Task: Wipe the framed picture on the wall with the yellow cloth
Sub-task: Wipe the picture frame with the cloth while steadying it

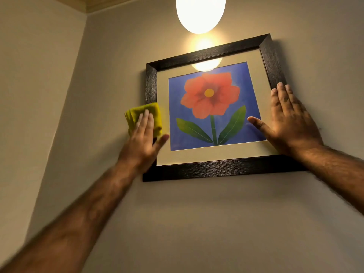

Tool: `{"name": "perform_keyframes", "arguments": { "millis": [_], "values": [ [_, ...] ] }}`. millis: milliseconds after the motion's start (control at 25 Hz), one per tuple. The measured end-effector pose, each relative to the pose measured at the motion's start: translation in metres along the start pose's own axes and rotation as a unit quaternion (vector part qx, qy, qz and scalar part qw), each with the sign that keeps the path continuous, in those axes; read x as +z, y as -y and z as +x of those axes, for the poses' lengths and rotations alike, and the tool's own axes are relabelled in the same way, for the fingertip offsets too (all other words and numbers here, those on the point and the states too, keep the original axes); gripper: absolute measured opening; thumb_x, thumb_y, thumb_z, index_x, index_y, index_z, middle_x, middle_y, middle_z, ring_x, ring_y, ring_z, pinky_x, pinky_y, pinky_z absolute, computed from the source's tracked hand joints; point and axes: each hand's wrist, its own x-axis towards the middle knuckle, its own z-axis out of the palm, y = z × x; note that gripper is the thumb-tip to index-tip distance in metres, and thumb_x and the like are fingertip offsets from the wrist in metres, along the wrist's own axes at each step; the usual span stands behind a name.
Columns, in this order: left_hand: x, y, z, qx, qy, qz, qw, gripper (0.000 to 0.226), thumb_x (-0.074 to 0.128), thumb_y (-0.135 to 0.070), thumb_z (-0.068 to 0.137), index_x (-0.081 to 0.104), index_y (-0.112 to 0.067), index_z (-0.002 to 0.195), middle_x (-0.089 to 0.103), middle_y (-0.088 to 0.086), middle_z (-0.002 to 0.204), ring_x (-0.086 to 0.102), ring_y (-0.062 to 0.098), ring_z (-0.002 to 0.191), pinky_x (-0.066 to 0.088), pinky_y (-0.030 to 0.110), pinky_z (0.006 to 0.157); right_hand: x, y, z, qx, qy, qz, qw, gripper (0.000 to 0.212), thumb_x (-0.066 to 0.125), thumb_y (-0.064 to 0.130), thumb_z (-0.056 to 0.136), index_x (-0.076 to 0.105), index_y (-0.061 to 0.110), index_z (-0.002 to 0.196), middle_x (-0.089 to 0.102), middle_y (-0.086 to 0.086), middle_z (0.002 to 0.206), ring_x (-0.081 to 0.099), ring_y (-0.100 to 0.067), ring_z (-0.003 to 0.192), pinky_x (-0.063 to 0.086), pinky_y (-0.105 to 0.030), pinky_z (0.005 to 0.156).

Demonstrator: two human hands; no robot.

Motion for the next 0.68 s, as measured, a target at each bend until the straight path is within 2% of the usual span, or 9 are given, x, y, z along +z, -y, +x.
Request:
{"name": "perform_keyframes", "arguments": {
  "millis": [160,280,480,680],
  "values": [
    [-0.031,-0.005,0.114,-0.035,0.023,0.016,0.999,0.116,0.008,-0.088,0.075,0.0,-0.01,0.161,-0.007,0.007,0.172,-0.004,0.024,0.159,0.0,0.04,0.127,0.001,0.0,-0.001,0.0,-0.004,0.002,1.0,0.109,0.02,0.082,0.086,0.009,0.004,0.161,0.004,-0.012,0.171,0.005,-0.024,0.159,0.01,-0.039,0.127],
    [-0.033,-0.003,0.139,-0.039,0.028,0.031,0.998,0.115,0.008,-0.088,0.076,-0.003,-0.012,0.161,-0.01,0.005,0.171,-0.007,0.022,0.159,0.0,0.042,0.128,0.002,-0.002,0.0,-0.001,-0.01,0.001,1.0,0.108,0.02,0.082,0.086,0.009,0.004,0.161,0.004,-0.012,0.172,0.005,-0.024,0.159,0.009,-0.039,0.127],
    [-0.009,-0.004,0.08,-0.013,-0.005,0.017,1.0,0.108,0.008,-0.085,0.081,-0.004,-0.013,0.161,-0.011,0.003,0.172,-0.009,0.019,0.158,0.001,0.041,0.128,0.002,-0.001,0.0,-0.005,-0.012,0.0,1.0,0.108,0.021,0.081,0.087,0.011,0.003,0.16,0.006,-0.014,0.171,0.006,-0.026,0.159,0.011,-0.041,0.128],
    [0.012,-0.003,-0.044,0.019,0.006,0.015,1.0,0.105,0.004,-0.086,0.081,-0.005,-0.019,0.161,-0.015,-0.003,0.17,-0.014,0.012,0.157,-0.003,0.029,0.125,0.0,0.0,-0.001,-0.001,-0.01,0.006,1.0,0.109,0.021,0.082,0.086,0.011,0.002,0.16,0.007,-0.015,0.171,0.007,-0.027,0.159,0.013,-0.043,0.128]
  ]
}}
